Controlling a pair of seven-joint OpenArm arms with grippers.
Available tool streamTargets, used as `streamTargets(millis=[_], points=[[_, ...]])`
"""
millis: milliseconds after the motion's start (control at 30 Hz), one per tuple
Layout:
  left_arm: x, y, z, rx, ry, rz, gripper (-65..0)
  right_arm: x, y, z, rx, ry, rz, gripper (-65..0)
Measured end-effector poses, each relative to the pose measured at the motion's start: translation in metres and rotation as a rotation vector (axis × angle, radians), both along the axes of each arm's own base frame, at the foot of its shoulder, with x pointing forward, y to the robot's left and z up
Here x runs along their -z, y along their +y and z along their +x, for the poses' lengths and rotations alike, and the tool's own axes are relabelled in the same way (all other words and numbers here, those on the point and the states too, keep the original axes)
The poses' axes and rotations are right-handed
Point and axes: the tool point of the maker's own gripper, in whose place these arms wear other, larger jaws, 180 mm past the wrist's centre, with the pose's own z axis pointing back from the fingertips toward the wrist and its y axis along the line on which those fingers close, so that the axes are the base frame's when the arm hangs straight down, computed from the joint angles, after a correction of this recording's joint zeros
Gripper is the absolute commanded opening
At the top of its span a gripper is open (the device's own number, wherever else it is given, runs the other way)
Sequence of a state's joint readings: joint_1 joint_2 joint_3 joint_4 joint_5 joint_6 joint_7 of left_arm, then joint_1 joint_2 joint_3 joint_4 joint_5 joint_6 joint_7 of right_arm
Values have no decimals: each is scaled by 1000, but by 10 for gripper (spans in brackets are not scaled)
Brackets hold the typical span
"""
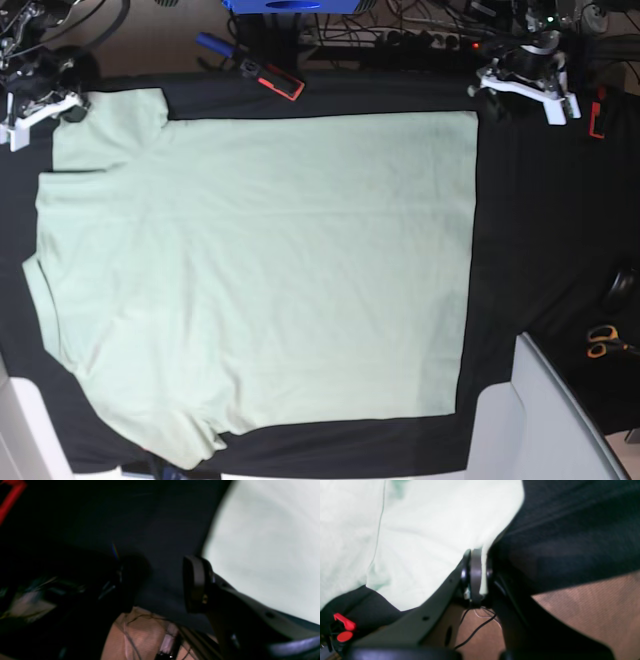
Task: Fold the T-shirt properly
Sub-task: 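Lower both grippers and grasp the shirt's shoulder edges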
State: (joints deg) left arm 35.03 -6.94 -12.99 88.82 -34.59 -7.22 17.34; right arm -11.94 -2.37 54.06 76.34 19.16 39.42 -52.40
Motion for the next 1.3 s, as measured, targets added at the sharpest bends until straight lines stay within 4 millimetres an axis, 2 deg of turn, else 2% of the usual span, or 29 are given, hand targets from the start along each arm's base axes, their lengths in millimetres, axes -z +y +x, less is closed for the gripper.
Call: streamTargets(millis=[67,200,367,567,700,767,800,900,1200,1300], points=[[4,-9,5,7,-3,-21,-344,0,1,2,-10,0,0,-650],[11,-13,5,7,13,-28,-344,0,2,3,-5,-5,-1,-650],[24,-34,10,45,24,-74,-344,0,2,2,-5,-4,-1,-650],[28,-37,21,47,0,-79,-353,0,2,3,-5,-6,0,-650],[30,-38,20,24,-15,-82,-358,0,2,3,-5,-6,-1,-650],[31,-38,20,26,-15,-83,-395,0,2,2,-5,-4,0,-650],[31,-38,21,26,-16,-82,-443,0,2,3,-5,-5,-1,-650],[32,-38,20,23,-6,-87,-642,0,2,3,-5,-5,0,-650],[30,-41,18,31,6,-94,-650,-1,1,3,-7,-7,-6,-650],[25,-46,9,55,27,-96,-650,-4,2,-5,-35,24,-26,-650]])
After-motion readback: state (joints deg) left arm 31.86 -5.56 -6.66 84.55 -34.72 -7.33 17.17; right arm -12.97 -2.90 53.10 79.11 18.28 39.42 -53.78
